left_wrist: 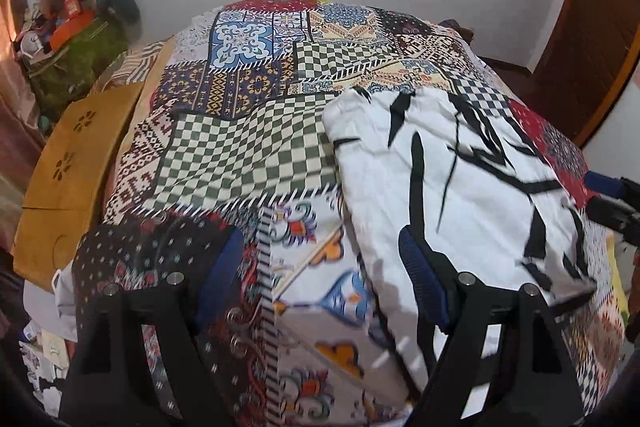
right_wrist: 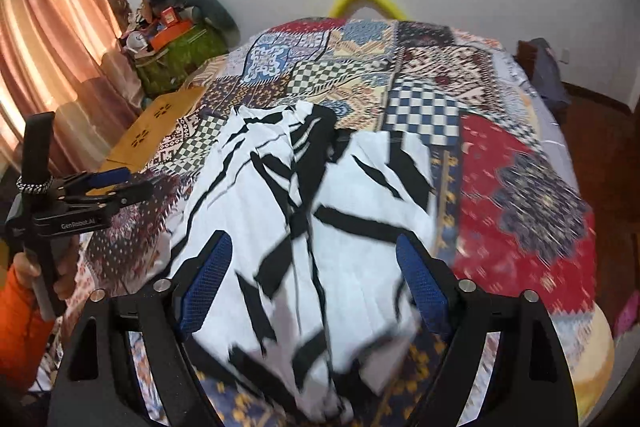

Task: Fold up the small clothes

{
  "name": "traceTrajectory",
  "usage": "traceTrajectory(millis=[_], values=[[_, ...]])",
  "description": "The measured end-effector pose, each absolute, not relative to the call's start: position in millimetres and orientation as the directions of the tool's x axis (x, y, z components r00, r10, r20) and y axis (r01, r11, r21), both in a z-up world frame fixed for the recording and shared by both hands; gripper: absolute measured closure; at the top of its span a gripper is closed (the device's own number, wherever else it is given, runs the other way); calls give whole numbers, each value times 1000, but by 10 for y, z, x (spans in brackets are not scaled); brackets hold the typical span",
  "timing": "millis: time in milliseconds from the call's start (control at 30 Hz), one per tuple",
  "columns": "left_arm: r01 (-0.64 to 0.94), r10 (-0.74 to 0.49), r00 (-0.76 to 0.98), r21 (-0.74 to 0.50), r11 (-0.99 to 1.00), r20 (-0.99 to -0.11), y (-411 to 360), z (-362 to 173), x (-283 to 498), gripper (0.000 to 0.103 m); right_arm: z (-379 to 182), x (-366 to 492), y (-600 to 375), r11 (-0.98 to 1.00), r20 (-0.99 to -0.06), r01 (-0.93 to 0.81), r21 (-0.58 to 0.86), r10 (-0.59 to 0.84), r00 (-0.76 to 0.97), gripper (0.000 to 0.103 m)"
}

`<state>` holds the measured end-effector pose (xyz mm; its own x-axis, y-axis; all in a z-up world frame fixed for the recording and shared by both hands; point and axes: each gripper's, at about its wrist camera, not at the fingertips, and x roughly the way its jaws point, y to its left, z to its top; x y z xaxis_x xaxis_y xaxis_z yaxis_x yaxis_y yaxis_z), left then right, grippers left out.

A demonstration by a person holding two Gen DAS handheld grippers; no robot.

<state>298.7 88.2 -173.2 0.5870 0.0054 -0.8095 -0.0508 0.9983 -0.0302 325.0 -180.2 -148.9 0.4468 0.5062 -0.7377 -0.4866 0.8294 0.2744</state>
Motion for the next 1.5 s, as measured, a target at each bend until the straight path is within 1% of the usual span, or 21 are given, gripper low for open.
traceTrajectory(millis=[100, 133, 200, 233, 267, 300, 333, 367, 433, 500, 567, 700, 867, 933, 967, 1033, 1100, 1133, 1200, 1267, 1500], values=[[-47, -5, 564, -38, 998, -826, 839, -1834, 3173, 23, -1616, 3417, -1657, 810, -756, -499, 307, 526, 389, 40], [-43, -13, 556, -45, 998, -831, 823, -1872, 3220, 23, -1663, 3460, -1601, 803, -764, -502, 321, 533, 364, 43], [-36, -33, 534, -62, 997, -845, 784, -1968, 3313, 23, -1743, 3505, -1481, 789, -780, -519, 329, 537, 322, 54], [-30, -48, 522, -75, 997, -851, 760, -2020, 3353, 23, -1800, 3543, -1411, 788, -791, -524, 323, 529, 307, 57], [-22, -63, 514, -87, 996, -855, 737, -2064, 3376, 23, -1853, 3580, -1360, 787, -800, -526, 323, 524, 293, 63], [-15, -79, 504, -101, 995, -860, 712, -2113, 3394, 23, -1888, 3606, -1337, 784, -801, -526, 329, 527, 285, 74], [-8, -89, 496, -107, 994, -864, 682, -2157, 3405, 23, -1918, 3635, -1317, 783, -800, -526, 333, 530, 282, 79], [-1, -93, 491, -107, 994, -866, 655, -2195, 3409, 23, -1945, 3639, -1298, 781, -800, -527, 334, 530, 279, 86], [13, -58, 497, -60, 998, -866, 595, -2276, 3388, 24, -1965, 3622, -1306, 778, -794, -538, 326, 534, 291, 92], [10, 9, 503, 16, 1000, -864, 568, -2384, 3352, 33, -1951, 3572, -1340, 780, -786, -551, 297, 528, 323, 96], [6, 11, 493, 15, 1000, -870, 598, -2480, 3320, 33, -1950, 3560, -1386, 786, -786, -553, 276, 516, 341, 97], [-50, 10, 485, -16, 999, -875, 769, -2487, 3300, 34, -2004, 3562, -1376, 799, -803, -548, 249, 486, 344, 97], [-66, -8, 474, -45, 997, -881, 867, -2423, 3246, 34, -1866, 3556, -1462, 799, -801, -527, 290, 504, 323, 95], [-68, -6, 478, -44, 997, -878, 885, -2362, 3230, 34, -1792, 3531, -1505, 812, -802, -525, 254, 480, 355, 94], [-68, -11, 481, -50, 996, -877, 893, -2322, 3226, 34, -1759, 3511, -1533, 817, -803, -526, 235, 468, 369, 91], [-71, -28, 485, -71, 995, -874, 903, -2258, 3222, 34, -1692, 3469, -1623, 826, -797, -524, 209, 454, 398, 81], [-70, -58, 489, -106, 992, -870, 899, -2194, 3226, 33, -1648, 3416, -1731, 837, -789, -514, 190, 441, 427, 61], [-69, -74, 490, -123, 990, -869, 901, -2176, 3230, 32, -1634, 3398, -1779, 842, -783, -507, 186, 438, 441, 56], [-71, -117, 489, -173, 982, -865, 906, -2149, 3252, 27, -1640, 3375, -1883, 853, -778, -489, 183, 429, 458, 44], [-74, -147, 478, -207, 976, -866, 900, -2165, 3285, 26, -1688, 3387, -2002, 868, -783, -454, 201, 421, 458, 35], [-61, -215, 399, -260, 964, -891, 753, -2390, 3406, 26, -1993, 3548, -2280, 878, -814, -349, 328, 450, 368, 34]])
